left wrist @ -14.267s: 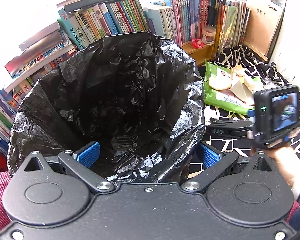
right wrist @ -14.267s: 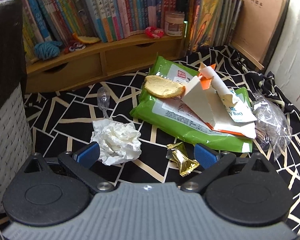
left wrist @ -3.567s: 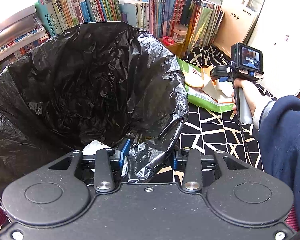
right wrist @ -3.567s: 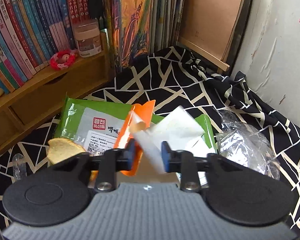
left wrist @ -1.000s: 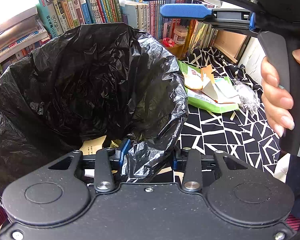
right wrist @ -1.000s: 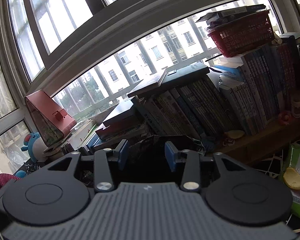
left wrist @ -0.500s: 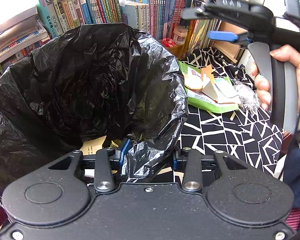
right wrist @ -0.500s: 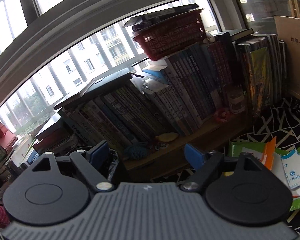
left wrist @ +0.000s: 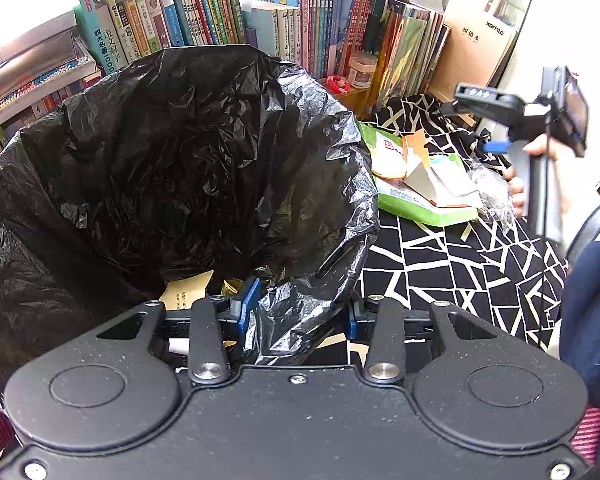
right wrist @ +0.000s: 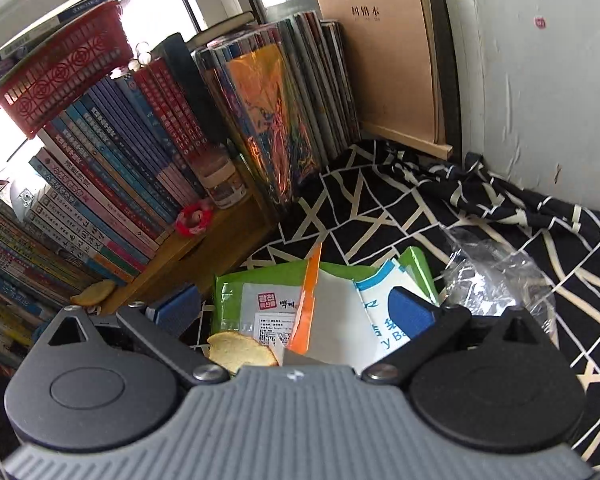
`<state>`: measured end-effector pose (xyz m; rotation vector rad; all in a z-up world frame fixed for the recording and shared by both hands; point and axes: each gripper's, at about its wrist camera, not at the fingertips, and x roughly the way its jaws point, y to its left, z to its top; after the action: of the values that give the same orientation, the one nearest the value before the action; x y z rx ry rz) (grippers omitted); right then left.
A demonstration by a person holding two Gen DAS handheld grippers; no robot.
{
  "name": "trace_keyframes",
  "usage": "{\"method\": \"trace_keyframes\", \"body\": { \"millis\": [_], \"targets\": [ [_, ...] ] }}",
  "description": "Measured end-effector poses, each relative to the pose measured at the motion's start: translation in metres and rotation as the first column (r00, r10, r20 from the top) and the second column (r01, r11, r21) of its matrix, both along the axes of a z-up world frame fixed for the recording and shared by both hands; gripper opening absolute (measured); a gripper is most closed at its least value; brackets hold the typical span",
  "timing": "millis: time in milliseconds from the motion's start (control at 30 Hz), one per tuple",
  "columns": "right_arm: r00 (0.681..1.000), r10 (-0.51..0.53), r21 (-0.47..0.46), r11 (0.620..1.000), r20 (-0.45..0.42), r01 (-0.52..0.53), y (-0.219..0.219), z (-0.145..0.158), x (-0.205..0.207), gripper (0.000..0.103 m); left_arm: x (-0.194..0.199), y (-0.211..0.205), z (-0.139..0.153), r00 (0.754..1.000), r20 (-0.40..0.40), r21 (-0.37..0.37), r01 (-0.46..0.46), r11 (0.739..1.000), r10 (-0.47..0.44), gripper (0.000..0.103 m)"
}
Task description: Collect trash
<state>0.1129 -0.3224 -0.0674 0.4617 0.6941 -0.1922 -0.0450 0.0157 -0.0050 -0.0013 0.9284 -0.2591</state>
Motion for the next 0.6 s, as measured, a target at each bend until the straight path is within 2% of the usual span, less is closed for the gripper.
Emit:
{"method": "trace_keyframes", "body": {
  "millis": [133,233,333,367,400,467,600],
  "targets": [
    [0.998,0.051,0.070,0.996,-0.031,-0.048,0.009,-0.035,0.016,0.095,0.001,0.001,0.000,1.000,-0.002,0.005,0.000,1.000,0.001,0.039],
    [0.995,0.074,0.047,0.996,-0.061,-0.071,0.025,-0.053,0.027,0.091,0.001,0.001,0.000,1.000,-0.002,0.007,0.001,1.000,0.000,0.039],
    [0.997,0.042,0.021,0.999,-0.064,-0.040,0.030,-0.065,0.032,0.083,0.001,0.000,-0.001,1.000,-0.002,0.007,0.001,1.000,-0.001,0.039],
    [0.998,0.029,0.018,0.999,-0.060,-0.028,0.029,-0.068,0.032,0.077,0.001,0.000,-0.001,1.000,-0.003,0.008,0.002,1.000,-0.002,0.039],
    [0.998,0.014,0.021,1.000,-0.057,-0.013,0.027,-0.071,0.031,0.063,0.001,0.000,-0.001,1.000,-0.005,0.007,0.003,1.000,-0.003,0.039],
    [0.998,-0.013,0.043,0.999,-0.054,0.015,0.022,-0.075,0.029,0.050,0.002,0.000,-0.001,1.000,-0.008,0.006,0.003,1.000,-0.003,0.039],
    [0.999,-0.015,0.058,0.998,-0.048,0.017,0.018,-0.080,0.031,0.049,0.003,0.000,-0.002,1.000,-0.012,0.005,0.004,1.000,-0.004,0.039]
  ]
}}
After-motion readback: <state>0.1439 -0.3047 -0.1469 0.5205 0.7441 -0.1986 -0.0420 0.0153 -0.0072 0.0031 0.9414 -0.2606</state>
